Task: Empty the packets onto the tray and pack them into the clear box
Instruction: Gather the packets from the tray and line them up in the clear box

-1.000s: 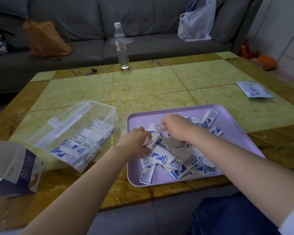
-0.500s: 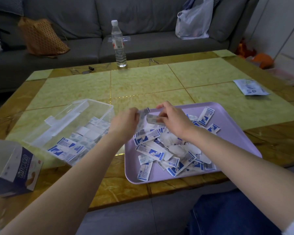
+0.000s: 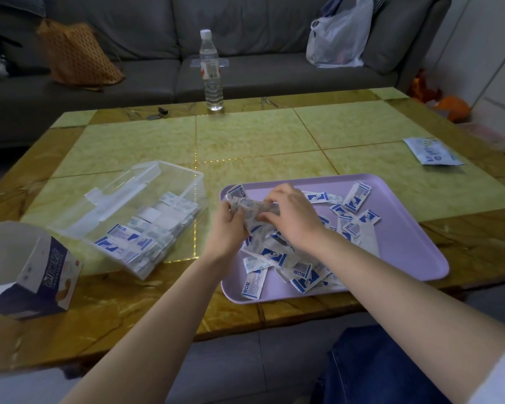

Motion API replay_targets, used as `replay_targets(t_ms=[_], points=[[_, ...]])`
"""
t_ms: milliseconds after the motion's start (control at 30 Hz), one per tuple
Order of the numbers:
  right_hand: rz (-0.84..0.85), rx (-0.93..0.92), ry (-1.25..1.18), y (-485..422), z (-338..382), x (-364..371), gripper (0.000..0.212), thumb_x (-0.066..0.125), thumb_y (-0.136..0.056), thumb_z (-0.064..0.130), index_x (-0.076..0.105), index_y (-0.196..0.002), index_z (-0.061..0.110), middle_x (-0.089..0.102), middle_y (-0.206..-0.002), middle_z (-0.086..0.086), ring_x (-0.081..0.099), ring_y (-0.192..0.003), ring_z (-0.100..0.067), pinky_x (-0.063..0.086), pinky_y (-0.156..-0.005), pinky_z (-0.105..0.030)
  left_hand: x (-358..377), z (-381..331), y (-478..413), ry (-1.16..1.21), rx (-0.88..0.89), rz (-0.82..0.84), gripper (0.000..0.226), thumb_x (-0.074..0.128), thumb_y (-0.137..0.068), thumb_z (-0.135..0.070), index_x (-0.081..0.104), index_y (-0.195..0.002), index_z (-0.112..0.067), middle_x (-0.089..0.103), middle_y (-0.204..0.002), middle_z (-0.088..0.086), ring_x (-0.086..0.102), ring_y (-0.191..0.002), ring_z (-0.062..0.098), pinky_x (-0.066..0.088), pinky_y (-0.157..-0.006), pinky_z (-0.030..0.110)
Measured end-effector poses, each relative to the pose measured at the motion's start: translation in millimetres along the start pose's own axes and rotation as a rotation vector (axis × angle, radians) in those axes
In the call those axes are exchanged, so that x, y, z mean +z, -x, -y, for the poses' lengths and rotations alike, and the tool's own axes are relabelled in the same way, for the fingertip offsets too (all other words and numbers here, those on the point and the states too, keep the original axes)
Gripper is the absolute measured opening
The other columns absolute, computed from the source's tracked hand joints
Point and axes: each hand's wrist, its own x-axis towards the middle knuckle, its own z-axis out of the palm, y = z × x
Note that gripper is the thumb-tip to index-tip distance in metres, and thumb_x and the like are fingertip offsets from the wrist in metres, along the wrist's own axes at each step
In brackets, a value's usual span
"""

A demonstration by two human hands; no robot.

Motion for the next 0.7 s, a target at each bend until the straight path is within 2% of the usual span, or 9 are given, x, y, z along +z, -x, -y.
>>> replay_targets(t_ms=[133, 200, 300, 367, 433, 500, 600, 633, 700], points=[[0.021, 0.007, -0.039, 6, 7, 4, 0.027, 0.064, -0.085, 0.038, 0.065, -0.100, 0.016, 0.069, -0.091, -0.003, 0.061, -0.081, -0.022, 0.040, -0.063, -0.029, -5, 1, 8, 0.189, -0.056, -0.043, 0.014, 0.037, -0.099, -0.005, 0.050, -0.098, -0.010, 0.060, -0.091, 0.009, 0.056, -0.081, 0.021, 0.047, -0.072, 0.032], [0.027, -0.007, -0.044, 7, 8, 2, 0.024, 0.064, -0.085, 0.037, 0.066, -0.096, 0.015, 0.069, -0.085, -0.005, 0.061, -0.078, -0.024, 0.044, -0.065, -0.032, -15, 2, 9, 0.047, 0.006, -0.043, 0.007, 0.046, -0.095, -0.003, 0.052, -0.098, -0.007, 0.059, -0.090, 0.010, 0.055, -0.080, 0.020, 0.046, -0.069, 0.029], [0.069, -0.017, -0.040, 8, 5, -2, 0.018, 0.064, -0.086, 0.032, 0.064, -0.086, 0.015, 0.064, -0.076, -0.003, 0.057, -0.073, -0.024, 0.039, -0.059, -0.029, -31, -1, 9, -0.206, 0.132, 0.008, 0.015, 0.055, -0.085, 0.001, 0.054, -0.099, -0.005, 0.063, -0.079, 0.008, 0.055, -0.065, 0.013, 0.045, -0.060, 0.022], [0.089, -0.046, 0.000, 10, 5, -5, 0.013, 0.062, -0.089, 0.030, 0.064, -0.085, 0.018, 0.058, -0.073, 0.003, 0.055, -0.072, -0.021, 0.034, -0.054, -0.027, -35, -7, 11, -0.307, 0.166, 0.066, 0.022, 0.059, -0.080, -0.010, 0.053, -0.101, -0.009, 0.066, -0.075, 0.005, 0.056, -0.061, 0.014, 0.045, -0.058, 0.024], [0.053, -0.094, 0.046, 9, 8, -7, 0.011, 0.060, -0.090, 0.030, 0.065, -0.089, 0.020, 0.061, -0.079, 0.005, 0.056, -0.077, -0.020, 0.032, -0.056, -0.028, -36, -14, 11, -0.393, 0.223, 0.078, 0.028, 0.062, -0.075, -0.025, 0.053, -0.100, -0.016, 0.068, -0.081, 0.001, 0.062, -0.070, 0.015, 0.048, -0.065, 0.023], [-0.009, -0.137, 0.065, 5, 15, -12, 0.013, 0.059, -0.090, 0.030, 0.065, -0.094, 0.018, 0.064, -0.090, 0.003, 0.054, -0.080, -0.018, 0.030, -0.062, -0.027, -33, -22, 10, -0.482, 0.339, 0.017, 0.018, 0.064, -0.083, -0.023, 0.052, -0.094, -0.017, 0.065, -0.079, -0.007, 0.062, -0.072, 0.012, 0.044, -0.061, 0.015], [-0.073, -0.206, 0.065, -1, 22, -15, 0.014, 0.060, -0.090, 0.026, 0.064, -0.098, 0.014, 0.064, -0.097, 0.002, 0.055, -0.084, -0.017, 0.035, -0.065, -0.028, -30, -31, 6, -0.444, 0.432, -0.086, 0.004, 0.052, -0.092, -0.008, 0.050, -0.088, -0.009, 0.061, -0.074, -0.003, 0.062, -0.074, 0.026, 0.051, -0.067, 0.027], [-0.079, -0.218, 0.054, -1, 22, -15, 0.014, 0.061, -0.090, 0.023, 0.063, -0.100, 0.013, 0.065, -0.099, 0.001, 0.057, -0.087, -0.019, 0.039, -0.066, -0.030, -29, -30, 6, -0.388, 0.427, -0.082, 0.005, 0.050, -0.092, -0.004, 0.049, -0.088, -0.006, 0.061, -0.077, 0.002, 0.063, -0.077, 0.029, 0.055, -0.069, 0.035], [-0.042, -0.214, 0.004, 3, 19, -12, 0.016, 0.061, -0.089, 0.019, 0.062, -0.104, 0.012, 0.065, -0.104, -0.001, 0.059, -0.091, -0.021, 0.044, -0.070, -0.032, -28, -24, 8, -0.298, 0.378, -0.049, 0.015, 0.046, -0.090, 0.005, 0.047, -0.082, -0.007, 0.059, -0.082, 0.009, 0.065, -0.080, 0.029, 0.059, -0.066, 0.036]])
